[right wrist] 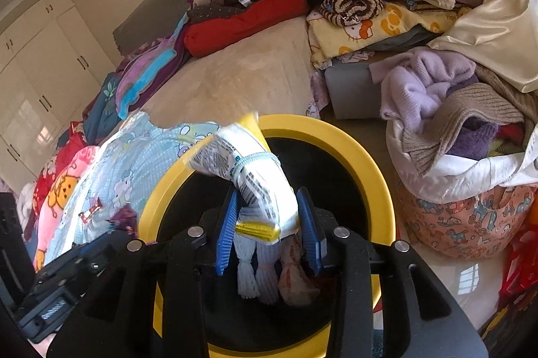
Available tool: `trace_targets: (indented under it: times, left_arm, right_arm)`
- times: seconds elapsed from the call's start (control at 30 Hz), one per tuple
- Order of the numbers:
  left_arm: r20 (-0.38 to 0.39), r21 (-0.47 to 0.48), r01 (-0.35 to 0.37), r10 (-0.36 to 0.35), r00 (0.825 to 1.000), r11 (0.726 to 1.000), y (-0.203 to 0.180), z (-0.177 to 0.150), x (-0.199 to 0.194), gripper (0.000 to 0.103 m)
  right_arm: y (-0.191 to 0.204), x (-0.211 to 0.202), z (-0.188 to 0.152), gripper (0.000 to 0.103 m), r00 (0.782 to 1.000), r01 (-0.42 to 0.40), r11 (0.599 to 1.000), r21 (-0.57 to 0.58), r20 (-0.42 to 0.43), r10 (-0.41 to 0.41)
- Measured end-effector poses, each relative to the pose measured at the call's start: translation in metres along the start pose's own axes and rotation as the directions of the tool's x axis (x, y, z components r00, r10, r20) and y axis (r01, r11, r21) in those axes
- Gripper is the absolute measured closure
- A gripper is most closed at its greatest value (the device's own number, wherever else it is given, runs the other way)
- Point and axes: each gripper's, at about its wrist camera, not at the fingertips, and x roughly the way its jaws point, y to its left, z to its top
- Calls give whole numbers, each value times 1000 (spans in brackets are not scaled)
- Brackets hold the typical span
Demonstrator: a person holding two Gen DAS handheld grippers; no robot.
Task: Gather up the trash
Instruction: 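Open the left tool over the bin while the right tool releases the pouch into it, then move both open tools back over the remaining wrappers on the bed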
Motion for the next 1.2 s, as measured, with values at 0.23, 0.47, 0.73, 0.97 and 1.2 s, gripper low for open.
trace_targets:
  times: [0.23, 0.47, 0.73, 0.97, 1.2]
  left_arm:
    - [-18, -13, 8, -8, 1000, 1000, 2, 2, 8, 50]
    - [0, -44, -1, 1, 1000, 999, 9, 0, -6, 11]
    - [40, -37, -46, 47, 998, 998, 8, 1, -29, 11]
    - [72, -41, -116, 118, 990, 992, 21, 0, -51, 11]
    - [113, -63, -177, 183, 977, 982, 40, -4, -76, 11]
  right_arm:
    - [-7, -8, 5, 52, 999, 8, 1000, 26, 35, -9]
    - [-8, -13, 7, 40, 998, 32, 999, 24, 61, -33]
    - [14, -21, 7, 32, 995, 30, 998, -49, 99, -25]
    - [43, -22, 3, 30, 994, -22, 988, -151, 104, 38]
    - [75, -23, -4, 29, 989, -81, 968, -239, 98, 107]
